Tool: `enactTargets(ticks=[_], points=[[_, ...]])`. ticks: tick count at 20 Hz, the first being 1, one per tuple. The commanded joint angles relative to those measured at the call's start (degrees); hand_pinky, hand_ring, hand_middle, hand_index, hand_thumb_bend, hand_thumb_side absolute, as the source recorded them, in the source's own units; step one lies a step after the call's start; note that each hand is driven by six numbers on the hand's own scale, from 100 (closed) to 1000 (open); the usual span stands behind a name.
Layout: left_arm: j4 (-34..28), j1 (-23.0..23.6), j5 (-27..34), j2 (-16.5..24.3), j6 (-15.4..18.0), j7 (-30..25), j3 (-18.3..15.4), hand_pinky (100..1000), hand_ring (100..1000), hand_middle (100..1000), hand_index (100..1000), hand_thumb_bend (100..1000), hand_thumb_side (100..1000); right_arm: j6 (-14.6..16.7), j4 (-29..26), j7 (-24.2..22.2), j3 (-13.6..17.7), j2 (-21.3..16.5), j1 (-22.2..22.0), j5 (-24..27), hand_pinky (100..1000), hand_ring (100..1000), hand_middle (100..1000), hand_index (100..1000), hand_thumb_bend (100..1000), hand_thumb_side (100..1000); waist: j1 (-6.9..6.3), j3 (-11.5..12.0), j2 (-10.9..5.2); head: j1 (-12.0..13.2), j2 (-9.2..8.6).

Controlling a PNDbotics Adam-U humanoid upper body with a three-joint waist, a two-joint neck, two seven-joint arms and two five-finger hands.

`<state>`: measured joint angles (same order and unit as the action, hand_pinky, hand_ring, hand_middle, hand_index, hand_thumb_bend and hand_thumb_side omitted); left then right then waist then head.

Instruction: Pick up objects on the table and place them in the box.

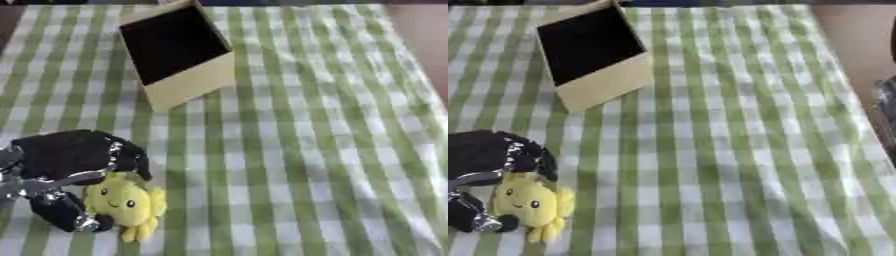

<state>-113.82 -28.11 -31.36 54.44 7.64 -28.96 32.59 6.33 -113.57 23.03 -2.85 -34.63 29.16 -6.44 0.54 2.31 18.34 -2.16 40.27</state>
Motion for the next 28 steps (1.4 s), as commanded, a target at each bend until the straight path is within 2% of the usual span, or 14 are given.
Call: enactTargets(ticks=[1, 3, 8, 11, 19, 24, 28], points=[[-0.77, 0.01, -0.51, 0.33, -0.81, -0.85, 0.22, 662, 729, 650, 741, 530, 116, 0.05, -1.03, 0.28, 0.35, -0.92, 0.34, 0.51, 776, 788, 675, 797, 100, 996, 0.00, -0.15, -0.87, 0.13, 0.12], [-0.77, 0.13, -0.49, 0.16, -1.15, -1.16, 0.35, 620, 684, 602, 699, 509, 116, 0.03, -1.03, 0.33, 0.36, -0.91, 0.26, 0.53, 776, 788, 674, 797, 100, 997, -0.02, -0.16, -0.85, 0.09, 0.17], [-0.77, 0.13, 0.02, -0.01, -0.97, -0.63, 0.12, 581, 639, 566, 662, 451, 111, -0.06, -1.03, 0.49, 0.42, -0.94, -0.02, 0.56, 776, 788, 673, 797, 100, 997, -0.05, -0.11, -0.81, 0.02, 0.26], [-0.77, 0.38, 0.27, 0.13, -0.96, -0.51, 0.05, 513, 588, 523, 609, 361, 103, -0.09, -1.03, 0.57, 0.42, -0.94, -0.05, 0.60, 776, 788, 672, 797, 100, 997, -0.07, -0.07, -0.84, 0.02, 0.21], [-0.77, 0.60, 1.85, 0.01, -1.17, -0.66, -0.11, 381, 501, 470, 557, 202, 100, -0.13, -1.03, 0.57, 0.41, -0.93, -0.15, 0.65, 777, 788, 670, 797, 100, 999, -0.04, 0.00, -0.85, -0.08, 0.13], [-0.77, 0.04, 2.13, 0.31, 0.23, -0.33, -0.87, 386, 503, 478, 565, 167, 100, -0.17, -1.03, 0.51, 0.41, -0.99, -0.24, 0.60, 777, 788, 670, 796, 100, 999, -0.07, 0.13, -0.92, -0.15, 0.23], [-0.77, -0.89, 1.84, 1.00, 2.11, 1.28, -2.86, 390, 504, 479, 567, 152, 100, -0.15, -1.03, 0.50, 0.43, -1.10, -0.25, 0.57, 777, 788, 670, 796, 100, 998, -0.14, 0.40, -1.07, -0.36, 0.06]])
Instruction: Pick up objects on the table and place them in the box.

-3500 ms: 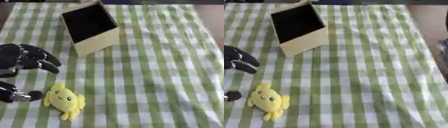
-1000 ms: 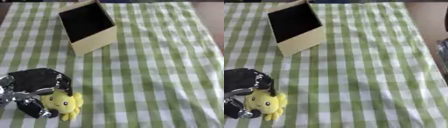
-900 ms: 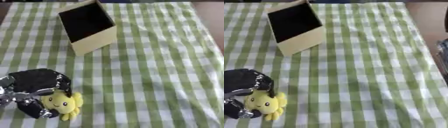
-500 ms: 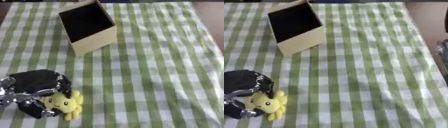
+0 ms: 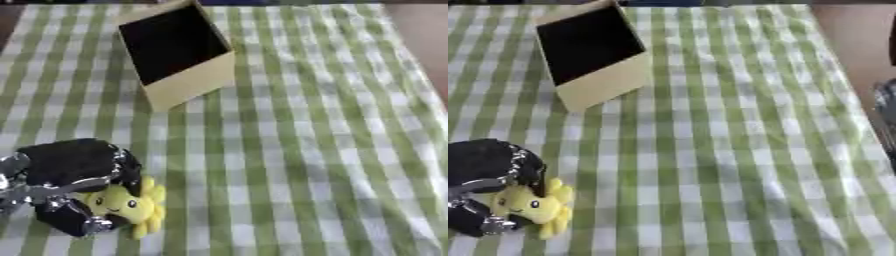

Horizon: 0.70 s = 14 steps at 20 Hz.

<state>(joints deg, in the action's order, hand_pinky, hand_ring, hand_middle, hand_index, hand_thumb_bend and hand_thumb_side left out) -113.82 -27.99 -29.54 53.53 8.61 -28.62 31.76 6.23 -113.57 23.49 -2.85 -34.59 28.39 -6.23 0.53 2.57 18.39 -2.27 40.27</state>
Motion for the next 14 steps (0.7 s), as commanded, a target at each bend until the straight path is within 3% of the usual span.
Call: enactTargets(ticks=[1, 9, 14], points=[[-0.77, -1.25, -0.06, 2.10, 1.56, 1.46, -2.65, 388, 502, 477, 559, 140, 100, -0.05, -1.03, 0.04, 0.43, -1.15, 0.52, 0.35, 777, 788, 670, 796, 100, 998, -0.14, 0.19, -1.15, -0.30, 0.02], [-0.77, -4.03, -1.37, 4.77, 4.07, 7.09, -8.86, 389, 500, 472, 556, 115, 100, 0.11, -1.03, 0.17, 0.53, -1.43, 0.82, 0.30, 779, 788, 669, 797, 100, 997, -0.15, 0.35, -0.98, -0.73, -0.32], [-0.77, -6.67, -1.96, 5.93, 2.52, 10.81, -14.19, 386, 497, 468, 550, 100, 100, 0.21, -1.03, 0.23, 0.58, -1.60, 1.17, 0.27, 779, 788, 670, 797, 100, 995, 0.03, 0.26, -0.65, -1.11, -1.23]])
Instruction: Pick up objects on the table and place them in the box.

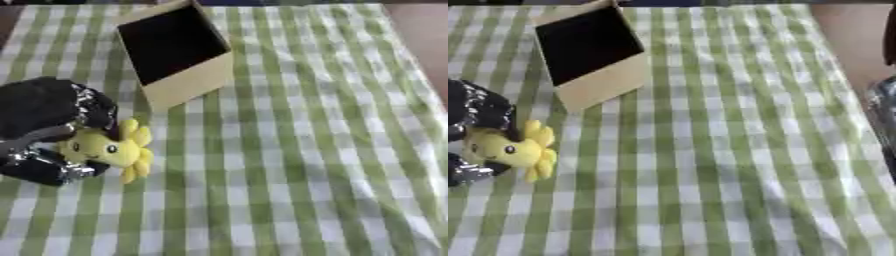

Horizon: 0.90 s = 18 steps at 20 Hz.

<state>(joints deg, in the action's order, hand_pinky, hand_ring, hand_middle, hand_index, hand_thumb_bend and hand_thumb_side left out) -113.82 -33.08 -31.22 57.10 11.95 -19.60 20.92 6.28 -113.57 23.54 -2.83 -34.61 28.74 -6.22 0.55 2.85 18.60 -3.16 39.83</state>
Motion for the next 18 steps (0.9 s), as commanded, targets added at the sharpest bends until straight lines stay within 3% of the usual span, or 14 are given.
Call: enactTargets(ticks=[1, 8, 13, 18], points=[[-0.77, -2.10, -0.18, 2.52, -1.24, 2.54, -4.38, 386, 497, 467, 548, 100, 100, 0.18, -1.03, 0.18, 0.55, -1.61, 0.89, 0.27, 779, 788, 669, 797, 100, 995, 0.02, -0.11, -0.79, -0.21, -1.00], [-0.77, -9.33, 0.27, 2.67, -4.68, 4.75, -7.78, 392, 499, 471, 549, 100, 100, 0.13, -1.03, -0.06, 0.29, -1.58, 1.45, 0.41, 779, 788, 669, 797, 100, 998, -0.01, -0.68, -0.20, 0.32, -2.27], [0.02, -14.52, -0.05, -0.49, -8.38, 2.54, -8.89, 394, 498, 470, 542, 100, 100, -0.03, -1.03, -0.07, 0.38, -1.52, 1.63, 0.45, 780, 788, 669, 797, 100, 998, 0.26, -0.98, 0.09, 0.23, -2.75], [5.12, -19.90, -1.29, -5.23, -12.09, 3.27, -8.51, 387, 493, 463, 531, 100, 100, 0.00, -1.03, -0.18, 0.27, -1.36, 1.98, 0.54, 780, 788, 668, 796, 100, 1000, 0.61, -1.43, 0.54, 1.06, -3.37]])
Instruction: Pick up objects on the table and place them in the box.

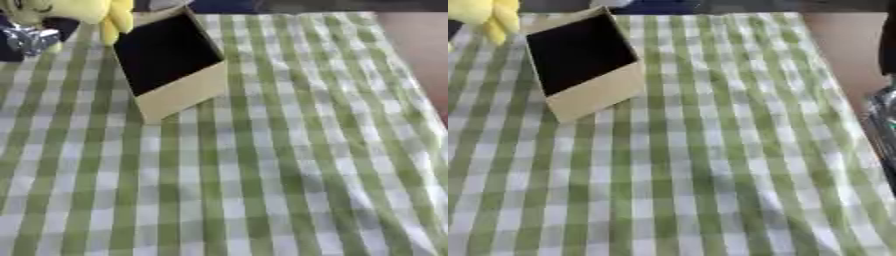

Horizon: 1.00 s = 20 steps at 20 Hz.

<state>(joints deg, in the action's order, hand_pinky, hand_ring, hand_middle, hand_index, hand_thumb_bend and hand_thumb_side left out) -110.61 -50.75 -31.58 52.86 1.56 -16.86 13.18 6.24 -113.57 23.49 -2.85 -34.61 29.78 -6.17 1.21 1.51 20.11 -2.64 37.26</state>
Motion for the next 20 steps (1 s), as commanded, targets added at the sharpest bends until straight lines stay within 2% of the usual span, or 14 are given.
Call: enactTargets(ticks=[1, 4, 13, 20], points=[[3.10, -3.43, -1.50, -2.03, -2.43, 0.88, -0.39, 387, 493, 463, 531, 100, 100, 0.05, -1.03, -0.19, 0.24, -1.29, 1.03, 0.53, 780, 788, 668, 796, 100, 1000, -0.01, -0.15, -0.90, 0.79, -0.87], [6.73, -6.96, -3.53, -4.97, -3.75, 1.54, 0.90, 388, 494, 463, 532, 100, 100, 0.04, -1.03, -0.36, 0.09, -1.14, 1.29, 0.67, 780, 788, 668, 796, 100, 1000, 0.13, -0.46, -0.58, 2.13, -1.41], [17.57, -12.97, -10.18, -11.85, -3.30, 3.12, 2.66, 388, 494, 463, 531, 100, 100, 0.20, -1.03, -0.94, -0.35, -0.47, 2.38, 1.14, 780, 788, 668, 796, 100, 1000, -0.13, -2.02, 0.15, 3.96, -3.40], [26.08, -14.46, -14.19, -15.88, 0.76, 4.96, 4.22, 393, 497, 467, 533, 100, 100, 0.18, -1.03, -1.03, -0.35, -0.02, 2.57, 1.35, 780, 788, 667, 796, 100, 1000, -0.20, -2.55, 0.19, 4.20, -3.59]])
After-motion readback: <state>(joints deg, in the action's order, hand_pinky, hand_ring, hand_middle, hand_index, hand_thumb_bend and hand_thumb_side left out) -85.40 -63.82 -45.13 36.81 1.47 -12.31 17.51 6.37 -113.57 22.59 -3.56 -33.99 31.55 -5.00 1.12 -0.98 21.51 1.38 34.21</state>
